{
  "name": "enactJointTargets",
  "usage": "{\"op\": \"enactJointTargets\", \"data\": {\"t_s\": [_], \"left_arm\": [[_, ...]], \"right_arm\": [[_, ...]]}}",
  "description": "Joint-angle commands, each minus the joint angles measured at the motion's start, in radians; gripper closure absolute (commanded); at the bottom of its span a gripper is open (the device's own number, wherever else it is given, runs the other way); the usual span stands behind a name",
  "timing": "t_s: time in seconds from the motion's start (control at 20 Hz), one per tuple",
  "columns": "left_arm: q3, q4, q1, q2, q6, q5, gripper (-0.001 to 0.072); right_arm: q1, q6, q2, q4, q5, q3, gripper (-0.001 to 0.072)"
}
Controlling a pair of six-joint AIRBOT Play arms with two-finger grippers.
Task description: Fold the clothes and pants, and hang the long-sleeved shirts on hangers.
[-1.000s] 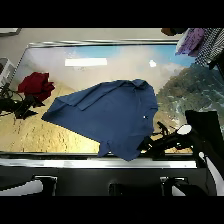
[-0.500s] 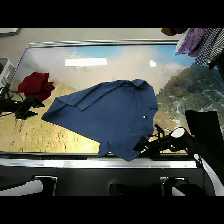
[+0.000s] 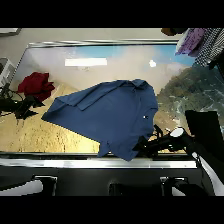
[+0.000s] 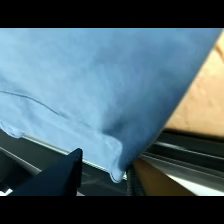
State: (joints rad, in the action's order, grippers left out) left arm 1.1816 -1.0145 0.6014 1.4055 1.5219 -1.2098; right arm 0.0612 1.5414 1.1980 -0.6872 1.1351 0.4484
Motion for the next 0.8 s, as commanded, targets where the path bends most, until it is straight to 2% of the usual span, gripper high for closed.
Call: {"op": "enactJointTargets", "data": {"t_s": [0.0,0.05,0.1,0.15,0.2,0.4,0.55,0.75], "left_arm": [[0.0,0.0,0.0,0.0,0.0,0.013,0.0003],[0.0,0.0,0.0,0.0,0.0,0.016,0.0002],[0.0,0.0,0.0,0.0,0.0,0.018,0.0002],[0.0,0.0,0.0,0.0,0.0,0.021,0.0003],[0.0,0.0,0.0,0.0,0.0,0.021,0.0003],[-0.018,-0.036,0.023,-0.003,-0.005,-0.003,0.0003],[-0.088,-0.047,0.109,-0.008,-0.008,-0.006,0.0003],[-0.184,-0.04,0.15,-0.007,-0.093,0.004,0.0003]], "right_arm": [[0.001,0.0,0.001,0.006,0.018,-0.004,0.0404],[0.001,0.0,0.001,0.006,0.014,-0.011,0.0414],[0.001,-0.001,0.001,0.006,0.009,-0.022,0.0509],[0.0,-0.005,0.001,0.006,0.005,-0.033,0.0637],[0.0,-0.017,0.001,0.007,0.003,-0.037,0.0678],[-0.003,-0.034,-0.014,0.01,-0.004,-0.034,0.0682],[-0.073,0.046,-0.059,-0.111,-0.023,0.048,0.0683],[-0.232,0.097,-0.065,-0.243,-0.004,0.252,0.0683]]}}
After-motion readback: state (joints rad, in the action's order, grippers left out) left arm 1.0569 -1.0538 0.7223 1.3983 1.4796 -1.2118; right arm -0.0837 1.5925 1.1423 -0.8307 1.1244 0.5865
